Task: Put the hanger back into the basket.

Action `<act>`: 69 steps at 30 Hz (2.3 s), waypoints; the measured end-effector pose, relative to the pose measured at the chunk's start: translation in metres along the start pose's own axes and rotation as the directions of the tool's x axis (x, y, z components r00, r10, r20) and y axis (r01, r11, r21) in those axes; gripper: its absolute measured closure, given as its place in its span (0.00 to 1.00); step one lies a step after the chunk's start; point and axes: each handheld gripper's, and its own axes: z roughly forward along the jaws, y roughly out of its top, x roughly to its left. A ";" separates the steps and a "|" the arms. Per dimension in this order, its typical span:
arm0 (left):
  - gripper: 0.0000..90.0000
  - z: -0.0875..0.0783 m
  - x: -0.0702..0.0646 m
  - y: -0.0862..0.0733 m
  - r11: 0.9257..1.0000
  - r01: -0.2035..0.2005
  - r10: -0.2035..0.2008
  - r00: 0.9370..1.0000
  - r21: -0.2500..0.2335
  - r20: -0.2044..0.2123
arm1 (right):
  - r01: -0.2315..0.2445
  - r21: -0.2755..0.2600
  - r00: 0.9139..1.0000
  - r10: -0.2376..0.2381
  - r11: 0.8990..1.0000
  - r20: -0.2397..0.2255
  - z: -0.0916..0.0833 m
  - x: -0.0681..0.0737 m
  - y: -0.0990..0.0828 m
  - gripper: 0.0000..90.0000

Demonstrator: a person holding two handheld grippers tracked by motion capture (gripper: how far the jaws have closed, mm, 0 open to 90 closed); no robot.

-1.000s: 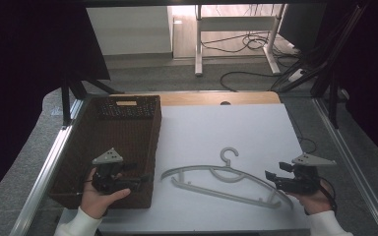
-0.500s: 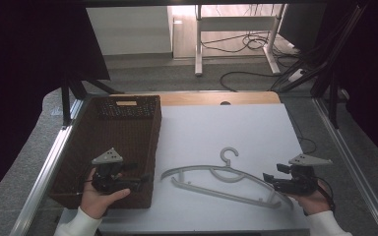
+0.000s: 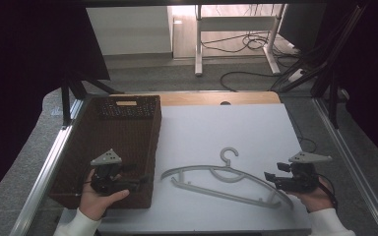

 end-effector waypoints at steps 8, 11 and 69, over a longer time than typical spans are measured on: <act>0.31 -0.001 0.001 0.000 1.000 0.003 -0.003 1.000 0.000 -0.001 | 0.020 0.033 1.000 -0.020 0.999 -0.013 0.003 0.002 0.003 0.43; 0.31 -0.001 0.001 0.000 1.000 0.004 -0.004 1.000 0.000 -0.002 | 0.025 0.051 1.000 -0.024 0.998 -0.018 0.005 0.003 0.004 0.44; 0.31 -0.001 -0.001 -0.002 1.000 0.002 -0.002 1.000 0.002 -0.007 | 0.381 0.412 0.925 -0.335 0.828 -0.182 0.087 0.021 0.028 0.91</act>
